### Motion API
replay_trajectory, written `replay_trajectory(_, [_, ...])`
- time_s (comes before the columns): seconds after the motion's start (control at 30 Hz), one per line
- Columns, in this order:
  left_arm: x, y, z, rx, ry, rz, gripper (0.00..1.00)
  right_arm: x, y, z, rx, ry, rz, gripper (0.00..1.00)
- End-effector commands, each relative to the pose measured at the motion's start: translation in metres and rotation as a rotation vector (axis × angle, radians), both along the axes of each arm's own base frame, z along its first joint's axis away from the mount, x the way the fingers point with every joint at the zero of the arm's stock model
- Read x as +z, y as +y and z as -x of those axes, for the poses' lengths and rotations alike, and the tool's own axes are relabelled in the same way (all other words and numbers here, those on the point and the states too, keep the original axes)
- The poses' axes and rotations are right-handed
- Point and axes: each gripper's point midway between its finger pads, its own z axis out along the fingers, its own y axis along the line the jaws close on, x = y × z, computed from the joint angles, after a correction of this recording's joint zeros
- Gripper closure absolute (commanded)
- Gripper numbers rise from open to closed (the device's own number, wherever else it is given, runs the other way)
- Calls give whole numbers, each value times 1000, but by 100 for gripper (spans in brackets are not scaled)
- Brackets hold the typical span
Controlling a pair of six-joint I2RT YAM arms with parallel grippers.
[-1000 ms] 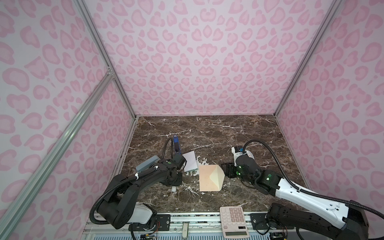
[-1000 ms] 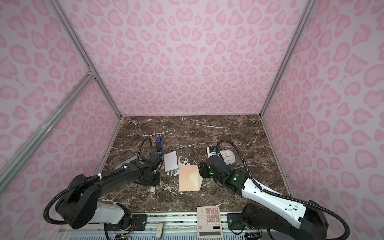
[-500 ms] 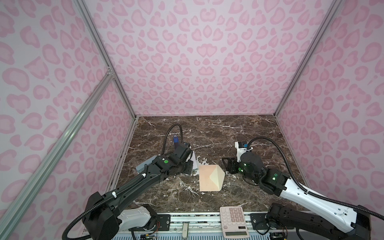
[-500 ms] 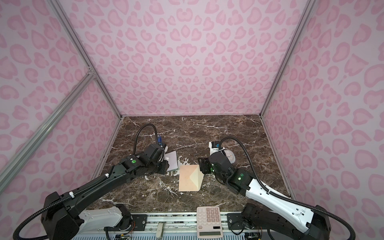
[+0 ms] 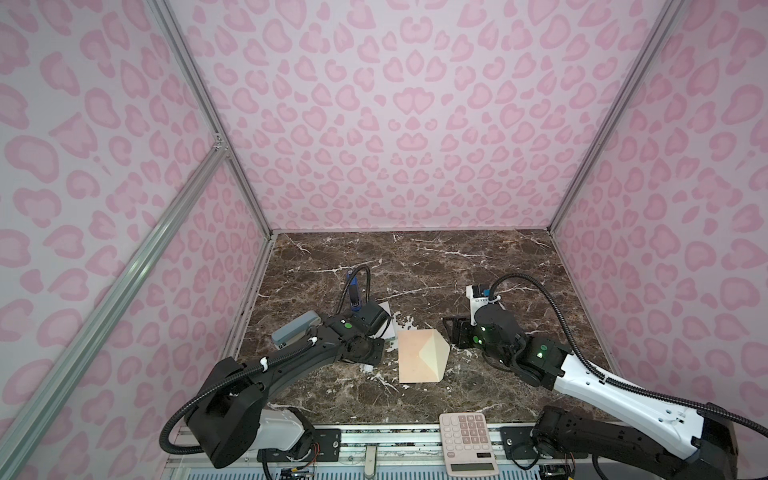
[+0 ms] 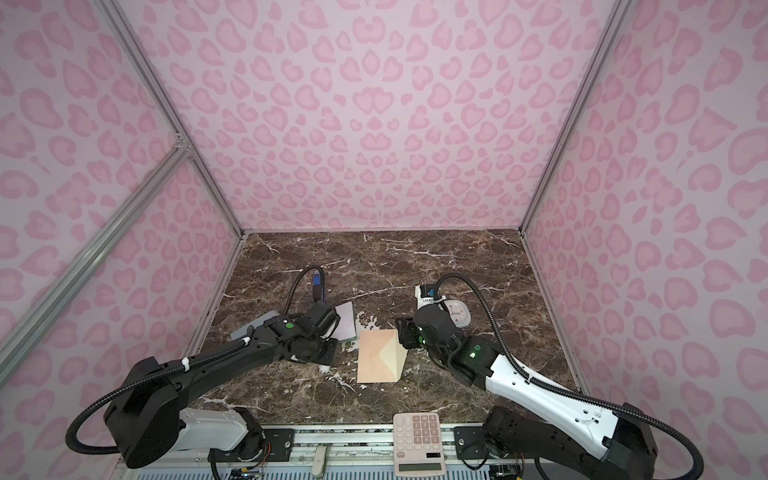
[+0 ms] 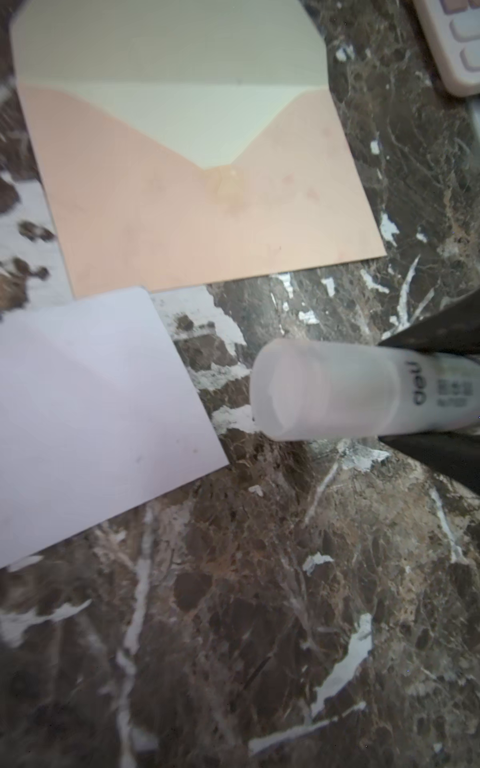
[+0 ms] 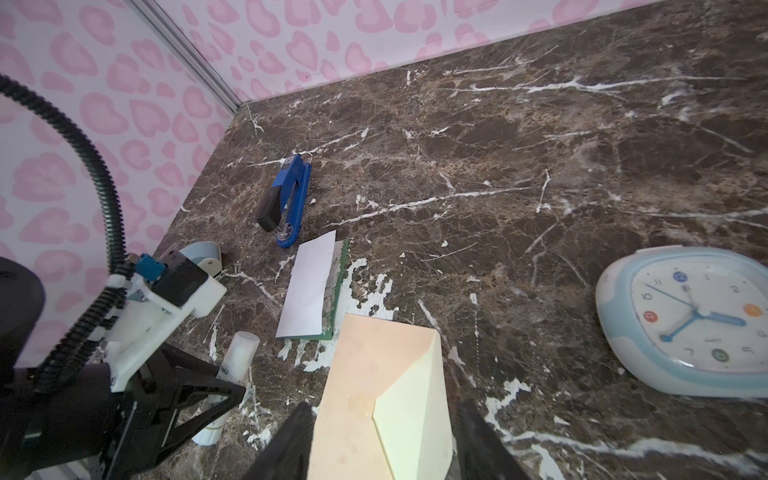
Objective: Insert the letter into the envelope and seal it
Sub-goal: 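Reach the right gripper to the folded sheet and grasp its edge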
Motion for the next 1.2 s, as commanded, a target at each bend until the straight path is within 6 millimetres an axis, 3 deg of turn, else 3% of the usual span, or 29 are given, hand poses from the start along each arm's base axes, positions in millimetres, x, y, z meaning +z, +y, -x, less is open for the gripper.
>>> replay_trajectory(0.0, [-12, 11, 5, 66, 35, -17, 79, -5, 9, -3, 21, 3, -7, 43])
replay_trajectory(0.13, [-21, 20, 8, 95, 57, -24, 79, -16, 26, -8, 55, 38, -4, 43])
replay_trajectory(0.5, [-41, 27, 16, 126, 119, -18, 75, -52, 101, -34, 189, 227, 59, 41])
replay_trajectory(0.67, [-42, 29, 17, 131, 118, -19, 71, -66, 117, -47, 182, 257, 74, 41])
replay_trajectory(0.93, [-41, 31, 19, 135, 112, -13, 50, -99, 129, -62, 166, 323, 102, 37])
replay_trajectory(1.17, [-29, 27, 16, 132, 82, 19, 42, -117, 147, -69, 198, 369, 67, 37])
